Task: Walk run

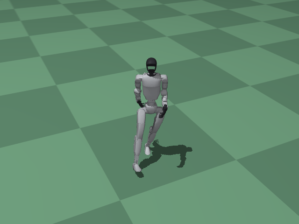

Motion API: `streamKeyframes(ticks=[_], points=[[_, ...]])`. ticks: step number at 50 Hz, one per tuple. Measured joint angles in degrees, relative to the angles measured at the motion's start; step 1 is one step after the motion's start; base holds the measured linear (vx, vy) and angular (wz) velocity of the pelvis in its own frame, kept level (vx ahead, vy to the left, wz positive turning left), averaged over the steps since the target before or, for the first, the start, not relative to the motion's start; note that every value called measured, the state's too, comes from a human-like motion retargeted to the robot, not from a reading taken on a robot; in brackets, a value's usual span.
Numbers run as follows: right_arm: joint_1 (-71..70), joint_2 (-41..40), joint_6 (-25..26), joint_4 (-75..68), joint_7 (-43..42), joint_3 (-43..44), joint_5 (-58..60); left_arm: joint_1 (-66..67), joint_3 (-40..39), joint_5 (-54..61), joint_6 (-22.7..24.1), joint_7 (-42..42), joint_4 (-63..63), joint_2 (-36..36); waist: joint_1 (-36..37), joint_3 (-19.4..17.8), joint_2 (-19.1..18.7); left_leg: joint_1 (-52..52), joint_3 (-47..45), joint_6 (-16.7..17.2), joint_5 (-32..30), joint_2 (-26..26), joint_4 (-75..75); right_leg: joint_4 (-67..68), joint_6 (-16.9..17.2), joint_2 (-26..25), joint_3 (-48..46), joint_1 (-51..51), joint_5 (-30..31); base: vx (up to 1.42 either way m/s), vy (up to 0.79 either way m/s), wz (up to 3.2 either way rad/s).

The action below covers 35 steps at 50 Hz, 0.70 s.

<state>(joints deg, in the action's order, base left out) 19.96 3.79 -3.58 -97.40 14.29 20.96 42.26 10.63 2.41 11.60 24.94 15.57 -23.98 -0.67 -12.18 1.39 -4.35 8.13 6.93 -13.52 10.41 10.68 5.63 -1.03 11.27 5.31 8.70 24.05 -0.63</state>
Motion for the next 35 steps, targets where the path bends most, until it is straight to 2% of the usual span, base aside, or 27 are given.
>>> streamKeyframes(ticks=[2, 3, 5, 7, 8, 10, 11, 12, 13, 15, 18, 20, 24, 26, 29, 30, 32, 33, 35], points=[[-0.09, 0.99, 1.38, 0.00, -0.06, 0.31, 0.39, 1.46, -0.22, 0.37, -0.35, -0.47, -0.94, -0.71, -0.79, 0.31, -0.75, 2.38, 0.86, 2.96, -2.42, -1.22, 1.07, -1.05, 2.16, -0.13, -4.14, 0.00, -0.73, 1.04, -0.37, 0.49], [-0.61, 1.79, 2.28, 0.00, -0.56, 0.73, 0.51, 2.30, -0.48, 0.67, -0.40, -0.54, -1.51, -1.30, -0.90, 0.95, -0.79, 3.00, 0.71, 4.73, -4.62, -1.31, 1.80, 0.35, 1.40, -1.00, -3.91, -0.14, 0.24, 1.13, -0.40, 0.32], [-2.15, 3.42, 4.05, 0.00, -2.67, 1.90, 0.15, 4.40, -0.77, 1.48, -0.46, -0.37, -2.40, -2.39, -0.76, 2.72, -0.26, 3.62, 0.01, 8.99, -11.72, -0.85, 3.79, 4.83, 1.41, -0.10, -12.11, -0.01, 1.60, 1.10, -0.37, 0.52], [-4.29, 4.67, 5.13, 0.00, -5.49, 3.22, -1.28, 6.75, -0.78, 2.01, -0.56, 0.22, -3.16, -3.14, -4.49, 3.26, -1.23, 2.78, 2.79, 14.70, -23.99, -2.25, 10.19, 7.67, 0.74, -1.95, -3.48, -1.70, 4.47, 1.22, -0.43, 1.51], [-5.62, 5.34, 5.13, 0.00, -6.60, 3.68, -2.29, 7.82, -0.61, 1.98, -0.66, 0.43, -3.49, -3.56, -4.67, 3.57, -1.57, 1.38, 1.32, 18.19, -30.96, -3.24, 14.41, 9.32, -1.42, -2.47, -1.25, -2.66, 3.09, 1.22, -0.44, 1.28], [-9.04, 6.90, 4.58, 0.00, -7.76, 4.27, -4.66, 9.10, 0.43, 1.48, -1.05, -0.08, -3.98, -4.17, -5.46, 3.45, -2.47, -4.96, -0.97, 22.54, -40.38, -5.29, 28.58, 12.32, -6.13, -2.75, -3.75, -4.52, 0.76, 1.07, -0.36, 1.09], [-11.31, 7.72, 4.42, 0.00, -7.91, 4.08, -5.94, 9.13, 0.55, 0.94, -1.13, -0.14, -4.13, -4.05, -4.73, 2.45, -3.86, -8.94, -3.14, 23.71, -40.40, -9.37, 39.35, 12.87, -7.78, -5.04, -6.04, -6.71, -0.46, 1.06, -0.37, 0.84], [-13.55, 8.53, 4.32, 0.31, -8.21, 4.01, -7.06, 9.18, 0.66, 0.37, -1.13, 0.00, -4.16, -4.08, -4.01, 2.16, -3.93, -12.31, -5.53, 23.40, -40.41, -11.56, 46.25, 12.82, -9.09, -5.44, -8.30, -8.69, -1.20, 1.00, -0.37, 0.70], [-15.75, 9.34, 4.33, 1.22, -8.83, 4.16, -7.83, 9.28, 0.77, -0.26, -0.96, 0.55, -3.96, -4.42, -3.33, 3.28, -1.39, -14.45, -8.34, 20.16, -40.41, -9.95, 45.42, 11.56, -9.70, -2.06, -10.49, -10.24, -0.99, 0.83, -0.32, 0.88], [-20.30, 10.06, 4.14, 4.03, -10.70, 5.13, -8.15, 9.18, 0.41, -1.35, -0.78, 1.78, -3.76, -4.59, -2.52, 3.95, 1.53, -19.63, -12.87, 13.53, -33.45, -8.96, 46.17, 10.73, -11.02, -1.57, -8.40, -12.59, -1.56, 0.78, -0.30, 0.82], [-26.62, 11.57, 1.60, 9.21, -12.92, 5.10, -7.45, 9.22, 0.03, -1.15, -0.58, 2.56, -3.10, -4.45, 3.22, 3.14, 3.93, -28.27, -16.23, 11.62, -24.59, -6.03, 43.55, 7.83, -11.30, -1.04, -10.31, -17.28, -0.33, 0.92, -0.31, -0.21], [-30.05, 13.18, -0.29, 12.65, -12.74, 3.77, -7.24, 9.59, 0.17, -0.75, -0.43, 2.89, -2.42, -3.77, 6.41, 2.91, 5.51, -32.95, -19.58, 8.72, -19.16, -5.64, 37.96, 6.06, -11.38, -1.03, -12.34, -20.35, 0.35, 0.85, -0.29, -0.12], [-36.11, 17.76, -2.28, 18.60, -11.93, 1.01, -7.31, 9.20, -0.04, -0.78, -0.53, 3.56, -1.11, -1.86, 10.39, 2.77, 5.28, -38.17, -23.54, 2.29, -14.48, -5.97, 16.11, 2.69, -11.16, -4.77, -16.47, -26.51, 0.21, 0.87, -0.29, 0.37], [-38.24, 19.50, -2.89, 20.99, -12.60, 0.43, -6.64, 9.31, -0.35, -1.15, -0.48, 3.44, -0.62, -1.26, 11.75, 3.36, 5.34, -38.60, -29.70, 1.48, -10.77, -6.11, 4.52, 1.86, -10.84, -6.24, -18.76, -29.21, -0.22, 0.99, -0.28, 0.44], [-40.00, 20.66, -3.57, 23.79, -14.14, 0.30, -5.78, 9.30, -1.10, -1.61, -0.42, 2.54, -0.72, -1.07, 12.02, 4.82, 6.05, -38.26, -31.12, 2.93, -5.99, -1.64, -8.08, 2.04, -9.53, -7.71, -20.72, -32.26, 1.12, 1.18, -0.26, 0.56], [-40.22, 20.64, -3.66, 24.45, -14.72, -0.21, -6.07, 9.42, -1.47, -1.65, -0.48, 2.18, -1.00, -1.24, 12.75, 4.96, 6.34, -37.79, -32.46, 3.41, -5.56, -1.73, -9.06, 2.66, -8.83, -8.13, -20.73, -33.52, 2.35, 0.90, -0.20, -0.18], [-39.66, 19.43, -4.38, 25.38, -15.40, -0.88, -6.87, 9.43, -2.52, -1.26, -1.11, 1.39, -1.84, -1.88, 14.85, 5.41, 7.56, -37.42, -33.14, -1.03, -7.13, -2.87, -3.99, 5.15, -5.89, -7.94, -18.63, -35.11, 8.47, 1.08, -0.19, -0.72], [-38.91, 18.35, -5.09, 25.52, -15.52, -1.47, -7.32, 9.74, -3.15, -1.06, -1.27, 0.92, -2.14, -2.13, 16.26, 5.83, 8.38, -37.51, -34.25, -1.27, -9.19, -4.01, -1.92, 6.88, -3.79, -7.21, -18.17, -35.83, 13.34, 1.47, -0.26, -1.01], [-36.87, 15.51, -7.06, 24.93, -15.29, -1.68, -7.32, 9.98, -4.13, -0.53, -1.26, 0.23, -2.68, -1.91, 18.21, 7.18, 9.65, -36.95, -30.56, -1.48, -11.07, -6.01, 1.83, 11.27, -1.59, -7.67, -18.16, -35.83, 25.66, 1.49, -0.38, -0.51]])
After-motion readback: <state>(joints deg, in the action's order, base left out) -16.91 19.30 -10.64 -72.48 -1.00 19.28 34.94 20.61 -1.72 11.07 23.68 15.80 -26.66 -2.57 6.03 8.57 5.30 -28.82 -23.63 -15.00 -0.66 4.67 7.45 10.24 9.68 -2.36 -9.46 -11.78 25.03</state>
